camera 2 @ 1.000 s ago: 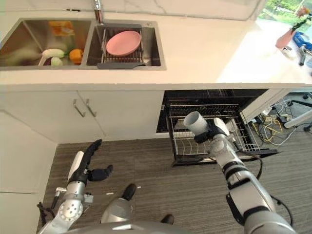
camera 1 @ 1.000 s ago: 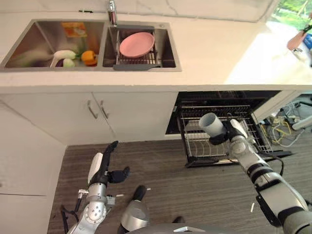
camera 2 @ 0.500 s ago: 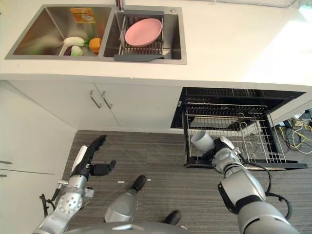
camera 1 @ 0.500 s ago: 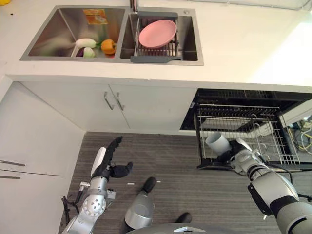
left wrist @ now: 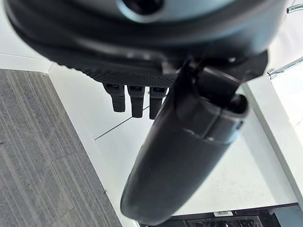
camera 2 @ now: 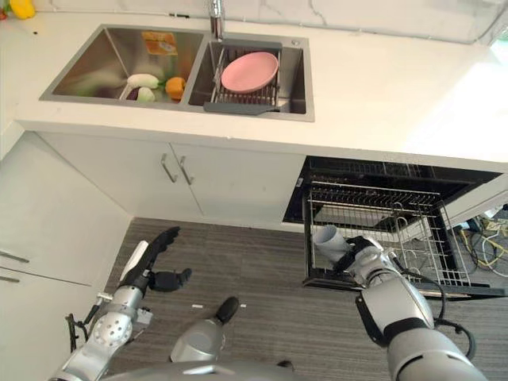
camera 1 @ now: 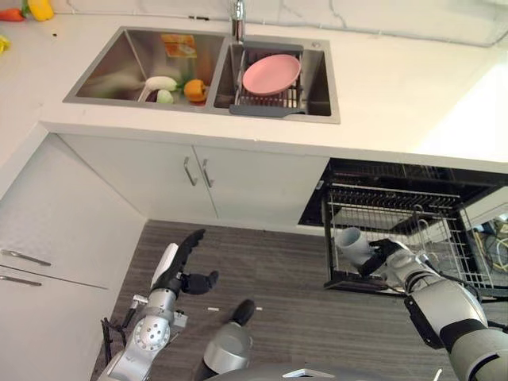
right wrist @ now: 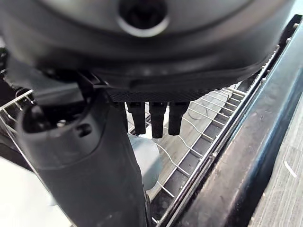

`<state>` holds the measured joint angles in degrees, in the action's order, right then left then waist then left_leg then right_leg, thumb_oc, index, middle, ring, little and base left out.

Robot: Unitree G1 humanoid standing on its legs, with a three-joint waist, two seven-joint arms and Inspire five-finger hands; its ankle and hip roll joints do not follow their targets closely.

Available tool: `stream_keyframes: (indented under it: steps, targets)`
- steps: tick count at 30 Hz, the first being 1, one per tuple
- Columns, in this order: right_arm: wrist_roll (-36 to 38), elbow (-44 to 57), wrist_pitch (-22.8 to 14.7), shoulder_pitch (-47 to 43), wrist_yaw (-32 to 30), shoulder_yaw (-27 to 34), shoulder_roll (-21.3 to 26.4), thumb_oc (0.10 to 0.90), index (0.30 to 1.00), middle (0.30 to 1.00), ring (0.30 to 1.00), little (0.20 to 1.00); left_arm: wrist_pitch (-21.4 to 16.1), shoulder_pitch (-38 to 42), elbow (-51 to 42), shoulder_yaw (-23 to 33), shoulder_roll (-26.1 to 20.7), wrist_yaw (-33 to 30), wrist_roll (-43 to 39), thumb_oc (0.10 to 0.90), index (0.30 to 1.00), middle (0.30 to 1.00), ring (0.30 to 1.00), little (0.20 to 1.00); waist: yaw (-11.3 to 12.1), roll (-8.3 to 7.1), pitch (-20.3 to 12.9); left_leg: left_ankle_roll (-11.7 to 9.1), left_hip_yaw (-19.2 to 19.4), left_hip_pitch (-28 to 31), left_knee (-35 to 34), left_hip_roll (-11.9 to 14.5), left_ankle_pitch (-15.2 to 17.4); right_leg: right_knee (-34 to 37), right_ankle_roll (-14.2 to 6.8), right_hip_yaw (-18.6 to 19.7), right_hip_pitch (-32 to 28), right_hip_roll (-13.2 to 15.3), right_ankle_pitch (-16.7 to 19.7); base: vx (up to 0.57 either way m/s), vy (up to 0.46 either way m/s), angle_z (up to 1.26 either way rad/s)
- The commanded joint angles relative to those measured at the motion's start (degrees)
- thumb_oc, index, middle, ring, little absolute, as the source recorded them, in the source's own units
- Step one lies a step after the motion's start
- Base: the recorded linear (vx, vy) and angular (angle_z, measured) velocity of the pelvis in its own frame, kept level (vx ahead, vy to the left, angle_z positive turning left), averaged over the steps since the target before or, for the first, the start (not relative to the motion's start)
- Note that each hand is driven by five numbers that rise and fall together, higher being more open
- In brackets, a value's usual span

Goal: Place the dishes in the dishwasher.

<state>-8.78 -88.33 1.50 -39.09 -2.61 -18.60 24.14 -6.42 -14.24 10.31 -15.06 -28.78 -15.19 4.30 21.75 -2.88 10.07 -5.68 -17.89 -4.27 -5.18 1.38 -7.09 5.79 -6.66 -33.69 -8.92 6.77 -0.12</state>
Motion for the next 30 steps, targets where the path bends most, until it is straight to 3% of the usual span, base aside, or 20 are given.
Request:
stream_keyframes:
  steps: [1,6,9,12,13,15,17,20,22,24,26,30]
  targets:
    - [1.0,4.1,-1.2,-0.8,-1.6,-3.9,4.2,0.800,0.900,0.900,0.900,0.900,-2.9,1.6,-4.2,-0.3,-1.6,-1.0,2.1,0.800,0.900,0.900,0.900,0.900,0.5,-3.23,-2.6,-3.9,5.7,-1.0,0.2,3.3,1.1,-0.8,-1.2,0.8,-2.8,0.7,-4.9,0.00,0.000,0.00]
    - [0.6,7.8,-2.7,-3.0,-0.9,-5.8,5.2,0.800,0.900,0.900,0.900,0.900,-1.7,2.2,1.0,0.2,0.8,-1.4,1.0,0.800,0.900,0.900,0.900,0.900,-1.2,-4.43,-3.6,-3.8,7.0,0.5,0.2,3.8,1.6,-0.8,-1.1,2.4,-3.4,0.6,-4.7,-0.01,-0.001,-0.09]
    - [0.6,16.5,-3.6,-3.9,-0.4,-7.1,5.8,0.800,0.900,0.900,0.900,0.900,-1.8,4.6,7.9,-0.5,1.8,-3.3,2.6,0.800,0.900,0.900,0.900,0.900,-3.5,-4.58,-4.0,-3.6,8.1,1.2,0.2,4.1,1.5,-0.8,-1.0,3.7,-3.4,0.6,-4.2,-0.03,0.013,-0.17]
    - [-0.4,45.0,-0.9,0.9,1.2,-5.5,7.5,0.800,0.900,0.900,0.900,0.900,-2.0,5.3,17.4,-0.3,3.3,-5.9,4.5,0.800,0.900,0.900,0.900,0.900,-8.2,-4.15,-4.2,-3.5,10.9,2.6,0.2,4.8,2.4,-0.8,-1.0,6.1,-3.2,0.6,-4.0,-0.05,0.033,-0.36]
    - [3.2,55.6,1.1,5.4,0.9,0.0,5.7,0.800,0.900,0.900,0.900,0.900,-1.9,5.2,21.6,0.0,4.7,-6.8,4.5,0.800,0.900,0.900,0.900,0.900,-9.7,-3.52,-4.3,-3.4,11.8,3.1,0.2,5.1,2.5,-0.8,-1.0,7.1,-3.0,0.7,-3.8,-0.06,0.072,-0.66]
    - [10.3,68.8,2.3,17.4,-0.7,6.8,-0.7,0.800,0.900,0.900,0.900,0.900,-2.2,5.1,28.8,-0.3,7.3,-8.7,3.3,0.800,0.900,0.900,0.900,0.900,-11.3,-2.66,-4.5,-3.1,13.0,4.0,0.2,5.2,2.9,-0.8,-1.1,8.2,-2.9,0.8,-3.6,-0.04,0.063,-0.69]
    - [10.0,80.9,2.9,22.3,-2.8,10.0,0.1,0.800,0.900,0.900,0.900,0.900,-2.0,4.3,34.2,0.3,9.3,-10.3,1.5,0.800,0.900,0.900,0.900,0.900,-11.4,-2.13,-5.0,-3.0,12.9,4.0,0.2,5.3,2.7,-0.8,-1.1,8.2,-2.8,1.0,-3.5,-0.01,0.014,-0.42]
    - [12.2,95.2,-2.4,29.1,-5.2,12.2,-1.9,0.800,0.900,0.900,0.900,0.900,-2.3,7.3,51.4,2.9,13.4,-11.6,-1.3,0.800,0.900,0.900,0.900,0.900,-12.0,-1.77,-5.3,-3.4,12.6,4.0,0.2,5.4,2.4,-0.8,-0.9,7.8,-2.9,0.9,-3.6,-0.03,-0.016,-0.10]
    - [13.2,103.4,-6.6,32.9,-4.3,12.1,-1.5,0.800,0.900,0.900,0.900,0.900,-2.4,8.2,57.4,5.1,14.4,-11.8,-2.0,0.800,0.900,0.900,0.900,0.900,-12.3,-1.52,-5.5,-3.8,12.6,3.6,0.2,5.6,2.1,-0.8,-0.8,7.5,-2.8,0.9,-3.7,-0.03,-0.022,0.27]
    - [16.6,109.5,-12.4,35.6,-4.3,11.5,-3.1,0.800,0.900,0.900,0.900,0.900,-2.9,8.2,59.7,6.2,14.5,-12.1,-2.1,0.800,0.900,0.900,0.900,0.900,-12.7,-1.14,-5.3,-4.1,12.7,3.4,0.2,5.7,1.8,-0.8,-0.8,7.4,-2.6,0.8,-3.6,-0.04,-0.030,0.10]
    - [16.4,112.9,-16.6,35.6,-3.7,10.2,-1.3,0.800,0.900,0.900,0.900,0.900,-4.2,7.4,59.9,7.4,14.4,-11.9,-2.8,0.800,0.900,0.900,0.900,0.900,-12.5,-0.63,-5.1,-4.7,12.7,3.1,0.2,6.1,1.3,-0.8,-0.7,7.5,-2.3,0.4,-3.6,-0.06,-0.029,0.04]
    - [16.5,114.7,-20.4,32.3,-3.7,8.3,0.8,0.800,0.900,0.900,0.900,0.900,-5.5,7.2,59.3,8.9,14.2,-12.0,-5.3,0.800,0.900,0.900,0.900,0.900,-11.6,0.35,-4.6,-5.1,12.5,2.6,0.2,6.3,0.5,-0.8,-0.7,7.4,-1.9,0.2,-3.3,-0.04,-0.033,0.12]
